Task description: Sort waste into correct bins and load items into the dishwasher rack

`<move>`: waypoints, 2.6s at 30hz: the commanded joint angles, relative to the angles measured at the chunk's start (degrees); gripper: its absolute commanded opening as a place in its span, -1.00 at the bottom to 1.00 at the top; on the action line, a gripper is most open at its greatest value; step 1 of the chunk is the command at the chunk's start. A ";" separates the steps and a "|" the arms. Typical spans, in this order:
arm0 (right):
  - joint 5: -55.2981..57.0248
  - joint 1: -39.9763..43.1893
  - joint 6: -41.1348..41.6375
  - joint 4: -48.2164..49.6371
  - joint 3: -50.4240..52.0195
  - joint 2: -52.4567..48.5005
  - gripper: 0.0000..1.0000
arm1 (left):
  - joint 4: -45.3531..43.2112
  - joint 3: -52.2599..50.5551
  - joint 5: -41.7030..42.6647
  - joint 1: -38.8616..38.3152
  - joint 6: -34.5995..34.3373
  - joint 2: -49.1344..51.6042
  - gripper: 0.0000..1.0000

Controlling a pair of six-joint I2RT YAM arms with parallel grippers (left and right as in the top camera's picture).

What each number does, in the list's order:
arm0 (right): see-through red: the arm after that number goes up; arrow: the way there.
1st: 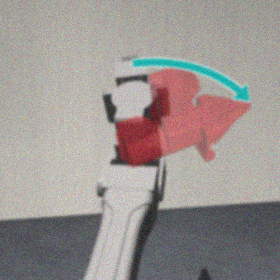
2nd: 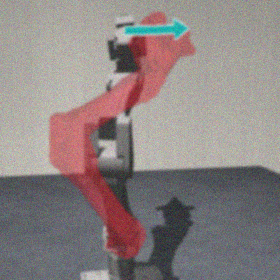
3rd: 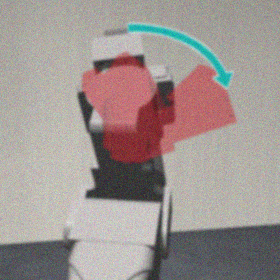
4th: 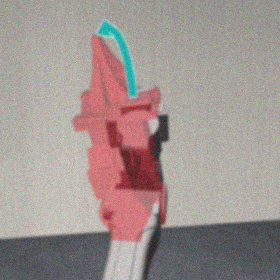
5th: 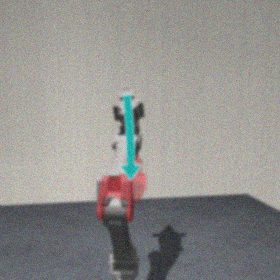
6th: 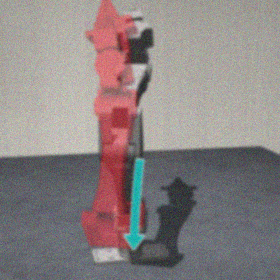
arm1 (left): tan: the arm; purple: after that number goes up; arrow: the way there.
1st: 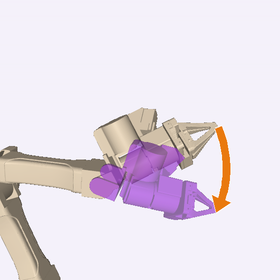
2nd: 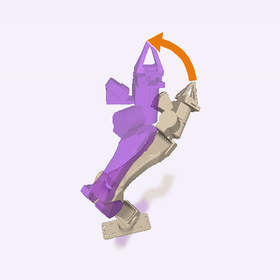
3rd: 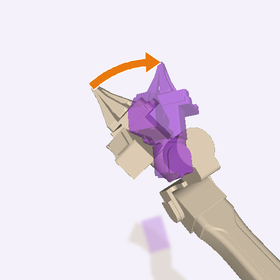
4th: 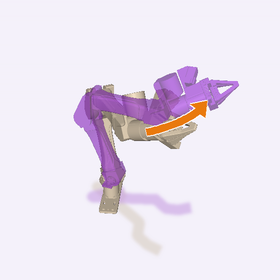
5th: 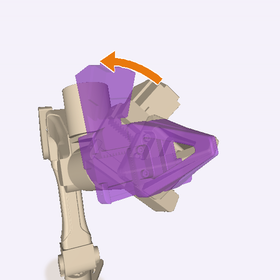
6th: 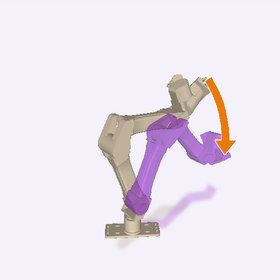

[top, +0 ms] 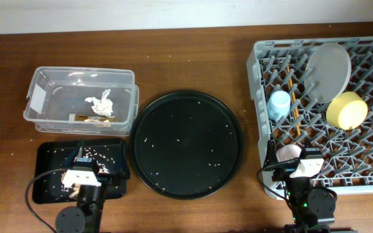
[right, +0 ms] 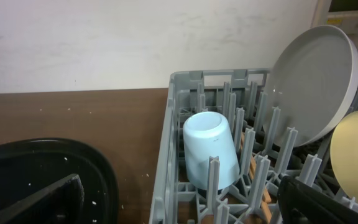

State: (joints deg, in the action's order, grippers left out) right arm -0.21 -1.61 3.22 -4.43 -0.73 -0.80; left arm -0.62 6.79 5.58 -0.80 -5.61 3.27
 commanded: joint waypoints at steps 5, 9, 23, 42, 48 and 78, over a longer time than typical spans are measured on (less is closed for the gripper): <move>0.50 -0.26 0.70 -0.20 0.42 0.48 0.97 | -1.73 -5.03 0.57 2.19 0.33 -2.99 0.99; 0.50 -0.26 0.68 -0.20 0.42 0.48 0.97 | -0.42 -6.32 0.66 3.45 0.31 -2.99 0.99; 0.50 -0.26 0.70 -0.20 0.42 0.48 0.97 | 4.68 -6.27 0.61 4.24 2.23 -2.86 0.99; 0.50 -0.26 0.70 -0.20 0.42 0.48 0.97 | 4.68 -6.27 0.61 4.24 2.23 -2.86 0.99; 0.48 -0.26 0.68 -0.20 0.42 0.48 0.97 | 4.68 -6.27 0.61 4.24 2.23 -2.86 0.99; 0.48 -0.26 0.68 -0.20 0.42 0.48 0.96 | 4.68 -6.27 0.61 4.24 2.23 -2.86 0.99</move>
State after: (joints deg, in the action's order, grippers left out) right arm -0.21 -1.61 3.22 -4.43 -0.73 -0.80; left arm 4.08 1.06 5.76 3.09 -4.10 0.84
